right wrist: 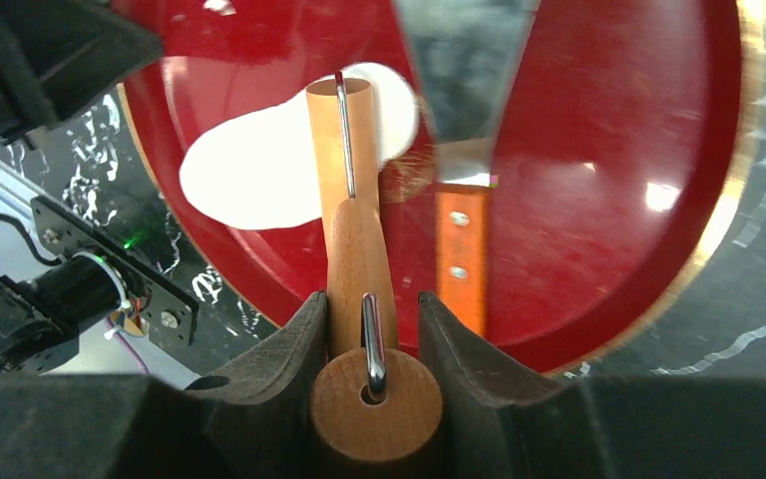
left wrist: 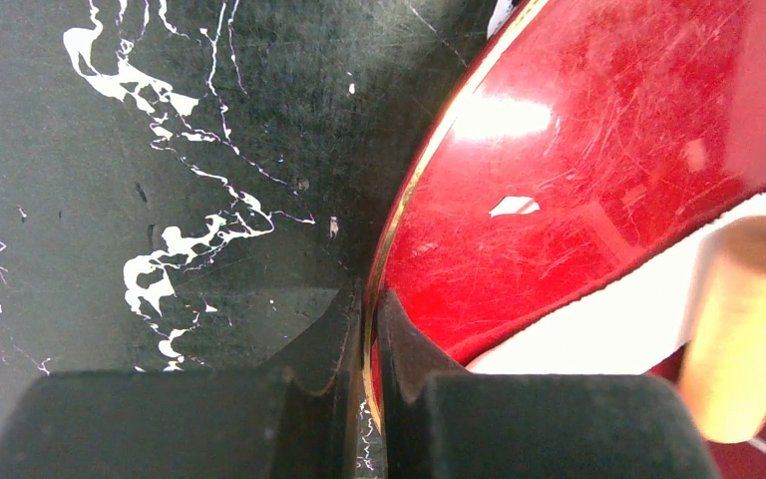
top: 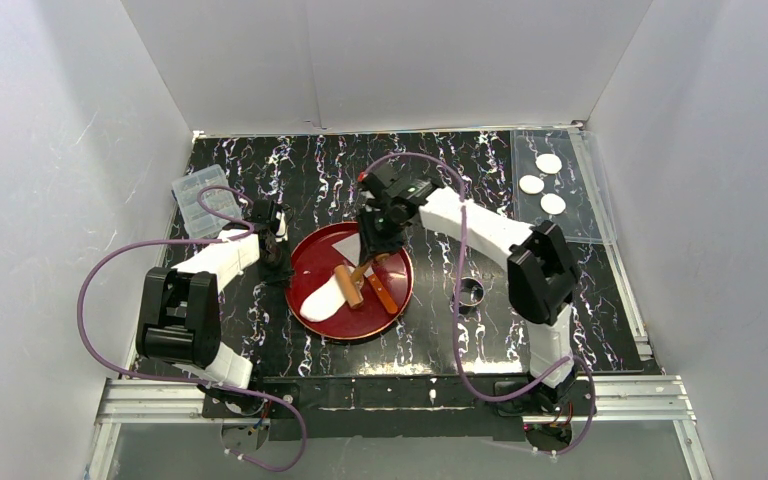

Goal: Roll out the dumpling wrappers from the dough

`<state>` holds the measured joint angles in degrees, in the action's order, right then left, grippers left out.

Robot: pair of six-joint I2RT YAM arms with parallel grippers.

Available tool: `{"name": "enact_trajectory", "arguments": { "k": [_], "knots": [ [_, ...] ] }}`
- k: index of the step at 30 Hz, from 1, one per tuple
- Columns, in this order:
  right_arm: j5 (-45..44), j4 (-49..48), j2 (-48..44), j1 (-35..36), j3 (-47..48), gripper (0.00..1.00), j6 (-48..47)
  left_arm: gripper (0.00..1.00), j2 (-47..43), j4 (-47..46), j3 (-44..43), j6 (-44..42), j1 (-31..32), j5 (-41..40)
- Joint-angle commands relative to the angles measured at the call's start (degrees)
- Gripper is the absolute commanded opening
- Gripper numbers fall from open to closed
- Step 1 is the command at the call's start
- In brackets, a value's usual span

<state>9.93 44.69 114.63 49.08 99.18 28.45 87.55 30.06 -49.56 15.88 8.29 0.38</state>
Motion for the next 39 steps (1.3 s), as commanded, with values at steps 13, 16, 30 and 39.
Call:
{"name": "enact_trajectory", "arguments": {
  "k": [13,16,30,39],
  "knots": [
    [-4.2,11.8,-3.0,-2.0,10.3,0.01,-5.4,0.0,-2.9,0.4,-0.5,-0.5,-0.4,-3.1],
    [-1.0,7.3,-3.7,0.6,12.6,0.01,-4.3,0.0,-2.8,0.3,-0.4,-0.5,-0.4,-3.1],
    [-18.6,12.1,5.0,-2.6,-4.2,0.01,-6.7,0.0,-3.5,0.4,-0.4,-0.5,-0.5,-3.3],
    [-23.1,16.1,4.9,-5.3,-2.0,0.01,-8.3,0.0,-4.3,0.2,0.1,-0.6,-0.6,-3.3]
  ]
}}
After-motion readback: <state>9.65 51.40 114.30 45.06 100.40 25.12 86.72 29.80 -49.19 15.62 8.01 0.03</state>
